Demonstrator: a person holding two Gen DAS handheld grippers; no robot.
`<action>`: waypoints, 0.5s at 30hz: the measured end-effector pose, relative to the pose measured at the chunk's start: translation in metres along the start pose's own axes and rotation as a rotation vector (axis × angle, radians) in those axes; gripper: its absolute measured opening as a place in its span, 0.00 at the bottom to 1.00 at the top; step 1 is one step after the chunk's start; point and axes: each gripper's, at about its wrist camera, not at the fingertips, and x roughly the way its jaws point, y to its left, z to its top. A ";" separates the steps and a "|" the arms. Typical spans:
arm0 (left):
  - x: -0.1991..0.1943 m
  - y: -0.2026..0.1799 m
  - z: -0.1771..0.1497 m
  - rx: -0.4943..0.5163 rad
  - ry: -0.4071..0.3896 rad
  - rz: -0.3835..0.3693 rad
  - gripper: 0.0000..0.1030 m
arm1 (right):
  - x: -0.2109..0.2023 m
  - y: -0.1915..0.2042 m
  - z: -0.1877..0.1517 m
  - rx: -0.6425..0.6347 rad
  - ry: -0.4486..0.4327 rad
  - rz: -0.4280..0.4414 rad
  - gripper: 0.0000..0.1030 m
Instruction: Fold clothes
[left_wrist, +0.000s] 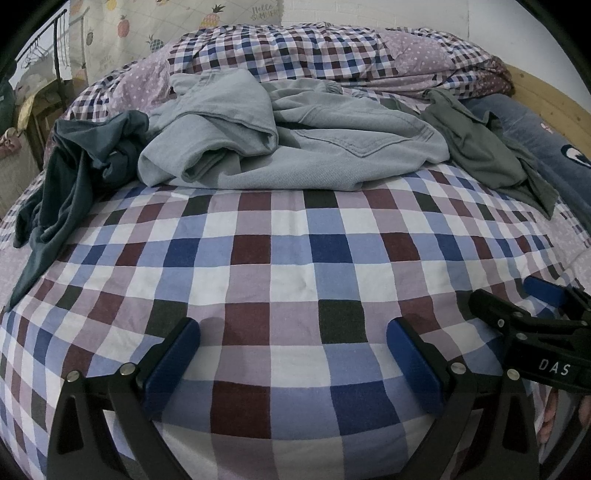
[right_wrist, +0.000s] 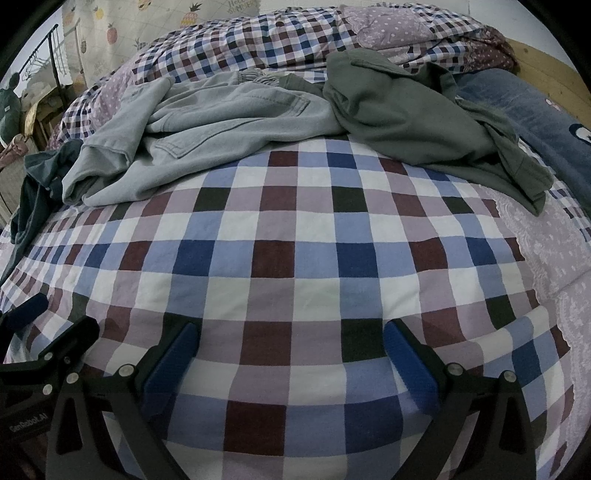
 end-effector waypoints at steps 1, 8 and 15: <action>0.000 0.000 0.000 0.001 0.001 0.001 1.00 | 0.001 -0.001 0.000 0.001 0.001 0.001 1.00; 0.003 -0.002 0.002 0.002 0.011 -0.002 1.00 | 0.002 0.003 0.001 -0.004 0.004 -0.008 1.00; 0.004 -0.004 0.005 0.002 0.018 0.003 1.00 | 0.000 0.002 0.000 0.003 -0.005 0.003 1.00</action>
